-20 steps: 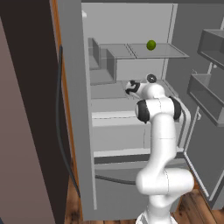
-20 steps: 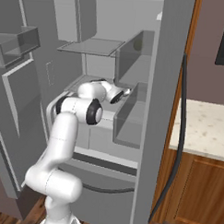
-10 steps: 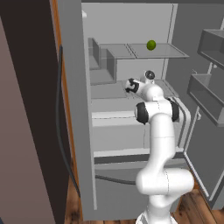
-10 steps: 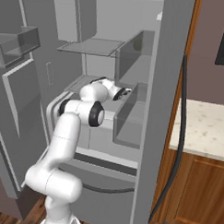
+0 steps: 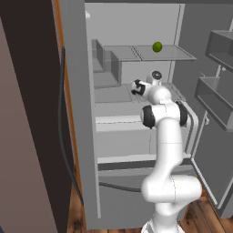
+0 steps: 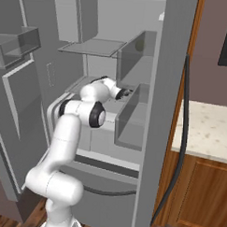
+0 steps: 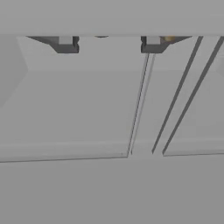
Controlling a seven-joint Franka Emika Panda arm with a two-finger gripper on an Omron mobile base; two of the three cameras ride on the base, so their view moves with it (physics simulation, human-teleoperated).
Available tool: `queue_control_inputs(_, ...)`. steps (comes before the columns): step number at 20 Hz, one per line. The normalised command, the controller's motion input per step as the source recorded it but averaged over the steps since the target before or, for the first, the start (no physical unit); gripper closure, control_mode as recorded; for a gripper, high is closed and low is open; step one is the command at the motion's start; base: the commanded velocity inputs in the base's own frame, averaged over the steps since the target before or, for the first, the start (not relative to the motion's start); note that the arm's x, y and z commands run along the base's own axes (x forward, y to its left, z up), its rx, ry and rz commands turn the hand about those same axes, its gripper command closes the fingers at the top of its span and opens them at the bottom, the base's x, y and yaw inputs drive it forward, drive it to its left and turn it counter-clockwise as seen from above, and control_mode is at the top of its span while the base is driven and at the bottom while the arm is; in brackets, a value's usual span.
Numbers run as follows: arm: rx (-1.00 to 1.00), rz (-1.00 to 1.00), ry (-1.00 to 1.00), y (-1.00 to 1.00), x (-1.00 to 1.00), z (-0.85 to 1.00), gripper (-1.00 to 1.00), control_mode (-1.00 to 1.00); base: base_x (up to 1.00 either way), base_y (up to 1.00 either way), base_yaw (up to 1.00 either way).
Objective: Retrieve the bottle and the shaker from the cabinet and place them next to the mixing bowl on the counter. Then add garlic from the fridge to the mixing bowl.
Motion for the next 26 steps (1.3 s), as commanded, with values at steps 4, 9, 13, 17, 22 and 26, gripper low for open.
queue_control_inputs(4, 0.04, -0.04, 0.0, 0.0, -0.51, 0.0, 1.0, -1.0, 0.0, 0.0, 0.0)
queue_control_inputs(9, 0.07, -0.07, -0.02, 0.0, -0.74, 0.0, 1.0, -1.0, 0.0, 0.0, 0.0)
queue_control_inputs(13, 0.09, -0.08, -0.05, 0.0, -0.79, 0.01, 1.0, -1.0, 0.0, 0.0, 0.0)
queue_control_inputs(17, 0.05, -0.07, -0.12, 0.0, -0.68, 0.2, 1.0, -1.0, 0.0, 0.0, 0.0)
queue_control_inputs(22, 0.04, -0.07, -0.12, 0.02, -0.68, 0.43, 1.0, -1.0, 0.0, 0.0, 0.0)
queue_control_inputs(26, 0.0, 0.0, -0.01, 0.1, -0.59, 0.54, 1.0, -1.0, 0.0, 0.0, 0.0)
